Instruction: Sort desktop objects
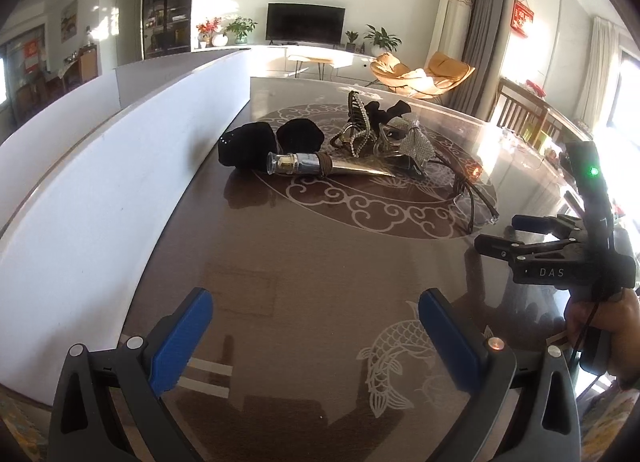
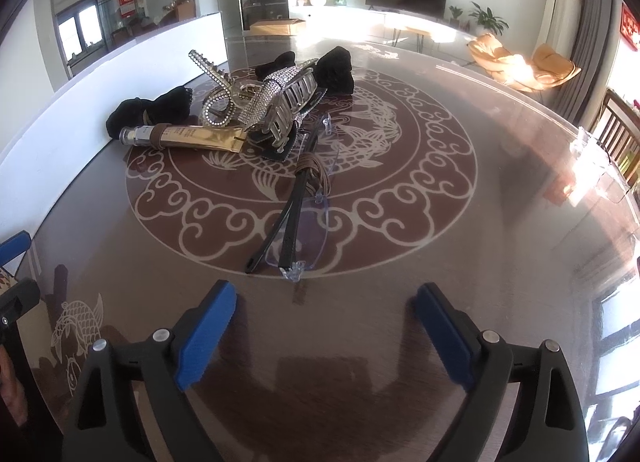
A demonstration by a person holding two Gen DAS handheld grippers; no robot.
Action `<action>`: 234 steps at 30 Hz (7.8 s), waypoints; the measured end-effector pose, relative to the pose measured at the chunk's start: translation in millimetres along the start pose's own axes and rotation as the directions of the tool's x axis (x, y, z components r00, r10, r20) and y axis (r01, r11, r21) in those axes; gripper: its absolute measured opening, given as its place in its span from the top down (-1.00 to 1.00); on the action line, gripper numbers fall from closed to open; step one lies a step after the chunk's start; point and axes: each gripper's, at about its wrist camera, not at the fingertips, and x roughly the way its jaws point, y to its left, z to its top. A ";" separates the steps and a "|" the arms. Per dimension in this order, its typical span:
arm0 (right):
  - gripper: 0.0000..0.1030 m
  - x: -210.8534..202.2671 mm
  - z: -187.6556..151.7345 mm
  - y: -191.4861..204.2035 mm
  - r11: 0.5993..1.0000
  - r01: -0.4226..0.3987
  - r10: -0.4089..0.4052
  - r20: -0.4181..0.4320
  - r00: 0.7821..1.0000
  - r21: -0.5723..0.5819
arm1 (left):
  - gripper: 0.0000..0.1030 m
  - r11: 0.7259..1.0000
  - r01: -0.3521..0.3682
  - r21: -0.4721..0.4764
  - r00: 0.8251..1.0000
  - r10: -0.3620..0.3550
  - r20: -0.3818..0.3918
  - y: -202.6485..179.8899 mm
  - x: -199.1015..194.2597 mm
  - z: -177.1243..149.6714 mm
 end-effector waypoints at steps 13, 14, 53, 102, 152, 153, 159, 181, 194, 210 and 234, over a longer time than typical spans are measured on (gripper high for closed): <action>-0.92 1.5 0.1 2.2 1.000 -0.010 0.010 -0.006 1.000 -0.012 | -1.00 0.942 0.016 0.336 0.997 0.012 -0.080 -36.2 100.9 115.3; -0.92 1.3 0.0 2.1 1.000 -0.010 0.010 -0.006 1.000 -0.012 | -1.00 0.939 0.017 0.344 0.995 0.016 -0.094 -38.8 110.6 117.2; 0.75 28.0 64.2 0.0 0.990 -0.124 0.112 -0.160 0.981 -0.068 | 0.45 0.997 -0.018 0.076 0.993 0.027 -0.113 -16.5 14.9 35.3; -0.63 -41.1 154.1 264.8 0.852 -0.432 0.444 -0.032 0.896 -0.296 | -0.32 0.913 -0.318 -0.256 0.948 0.312 -0.062 204.0 -109.0 86.3; -1.00 -3.4 -10.9 20.8 1.000 0.013 -0.013 -0.014 1.000 0.014 | -1.00 0.984 -0.174 -0.041 0.976 0.167 -0.143 -18.0 20.4 -22.3; -1.00 -3.4 -11.0 20.8 1.000 0.013 -0.013 -0.013 1.000 0.014 | -1.00 0.985 -0.170 -0.035 0.976 0.163 -0.142 -18.0 19.7 -23.0; -1.00 -3.5 -11.0 20.8 1.000 0.013 -0.013 -0.013 1.000 0.014 | -1.00 0.988 -0.153 -0.019 0.979 0.150 -0.135 -17.5 18.6 -24.5; -1.00 -3.6 -11.0 20.8 1.000 0.013 -0.013 -0.014 1.000 0.014 | -1.00 0.988 -0.155 -0.017 0.981 0.151 -0.119 -18.4 17.7 -25.5; -1.00 -3.7 -10.9 20.6 1.000 0.013 -0.013 -0.014 1.000 0.014 | -1.00 0.988 -0.151 -0.014 0.983 0.148 -0.111 -17.9 16.5 -26.6; -1.00 -3.7 -11.0 20.6 1.000 0.013 -0.013 -0.014 1.000 0.014 | -1.00 0.969 -0.224 0.102 0.971 0.231 -0.062 -17.5 64.5 70.9; -1.00 -3.5 -11.3 20.6 1.000 0.014 -0.013 -0.013 1.000 0.015 | 0.33 0.971 -0.237 0.018 0.962 0.237 -0.135 15.4 93.3 71.7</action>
